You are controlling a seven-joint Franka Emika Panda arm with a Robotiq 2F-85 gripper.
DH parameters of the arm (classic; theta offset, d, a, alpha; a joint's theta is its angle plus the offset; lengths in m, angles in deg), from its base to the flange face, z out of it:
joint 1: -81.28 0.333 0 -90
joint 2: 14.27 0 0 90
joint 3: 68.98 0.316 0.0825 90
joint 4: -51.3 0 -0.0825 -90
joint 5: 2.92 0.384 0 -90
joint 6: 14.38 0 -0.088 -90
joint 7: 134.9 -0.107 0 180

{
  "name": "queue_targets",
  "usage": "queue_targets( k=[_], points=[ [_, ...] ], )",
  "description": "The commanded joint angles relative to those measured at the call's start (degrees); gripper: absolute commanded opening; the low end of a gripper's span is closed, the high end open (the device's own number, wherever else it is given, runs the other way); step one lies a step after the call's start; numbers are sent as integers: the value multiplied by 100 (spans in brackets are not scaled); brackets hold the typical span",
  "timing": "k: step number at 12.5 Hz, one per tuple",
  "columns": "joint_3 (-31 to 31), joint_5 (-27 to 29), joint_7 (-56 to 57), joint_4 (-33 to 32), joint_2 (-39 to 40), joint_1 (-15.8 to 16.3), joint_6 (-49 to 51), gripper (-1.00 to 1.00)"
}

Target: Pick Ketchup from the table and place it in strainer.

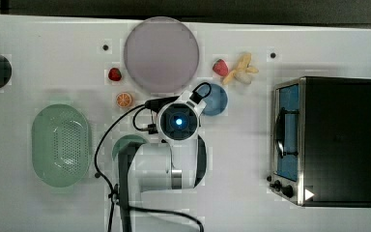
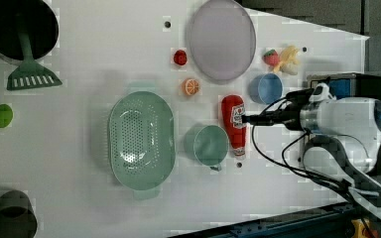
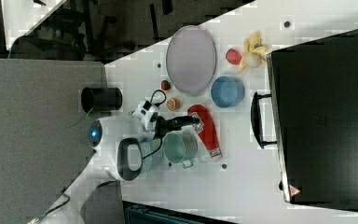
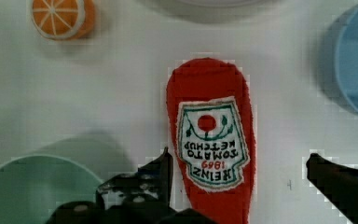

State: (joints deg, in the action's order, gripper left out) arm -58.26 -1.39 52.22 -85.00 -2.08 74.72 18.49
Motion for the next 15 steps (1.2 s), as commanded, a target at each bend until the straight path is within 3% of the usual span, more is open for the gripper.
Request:
queue_targets(
  k=[1, 6, 9, 10, 15],
  points=[
    [9, -12, 390, -75, 312, -13, -281, 100],
    [-5, -12, 375, -79, 744, -11, -604, 93],
    [-43, -12, 374, -139, 798, -10, -927, 20],
    [-28, -12, 374, -145, 772, -8, -928, 9],
    [-71, -11, 374, -104, -66, -18, -595, 9]
  ],
)
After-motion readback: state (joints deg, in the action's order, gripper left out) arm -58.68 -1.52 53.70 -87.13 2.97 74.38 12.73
